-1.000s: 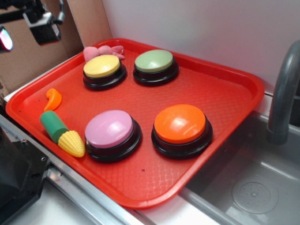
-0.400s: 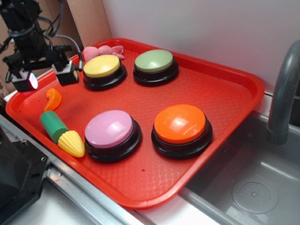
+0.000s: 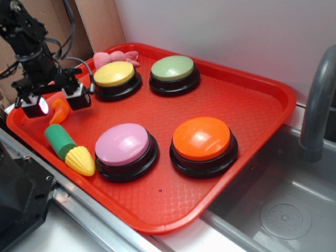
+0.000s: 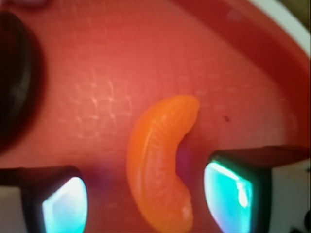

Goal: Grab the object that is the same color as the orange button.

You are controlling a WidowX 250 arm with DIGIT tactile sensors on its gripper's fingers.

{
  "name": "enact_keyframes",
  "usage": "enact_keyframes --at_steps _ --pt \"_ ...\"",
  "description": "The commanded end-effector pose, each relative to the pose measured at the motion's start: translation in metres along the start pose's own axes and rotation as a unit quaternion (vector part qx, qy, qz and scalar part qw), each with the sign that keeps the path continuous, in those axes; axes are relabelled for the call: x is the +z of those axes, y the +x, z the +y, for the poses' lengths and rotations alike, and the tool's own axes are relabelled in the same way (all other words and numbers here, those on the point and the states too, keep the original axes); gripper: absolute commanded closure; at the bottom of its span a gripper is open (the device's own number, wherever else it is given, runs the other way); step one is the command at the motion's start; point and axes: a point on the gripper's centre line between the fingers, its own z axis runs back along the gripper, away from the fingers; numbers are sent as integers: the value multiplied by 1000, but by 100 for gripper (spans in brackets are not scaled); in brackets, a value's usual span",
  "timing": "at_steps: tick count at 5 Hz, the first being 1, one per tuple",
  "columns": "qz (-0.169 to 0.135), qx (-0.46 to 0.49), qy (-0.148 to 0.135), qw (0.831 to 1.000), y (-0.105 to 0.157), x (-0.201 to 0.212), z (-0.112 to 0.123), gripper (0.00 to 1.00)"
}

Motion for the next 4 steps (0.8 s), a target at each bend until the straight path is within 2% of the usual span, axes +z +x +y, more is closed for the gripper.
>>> enact_keyframes --at_steps 1,2,4 --pt "-3 -15 -10 1000 3 -9 5 39" --pt "-2 -21 -16 1000 2 -9 3 100" --pt "1 -23 -17 1000 -2 -10 0 100"
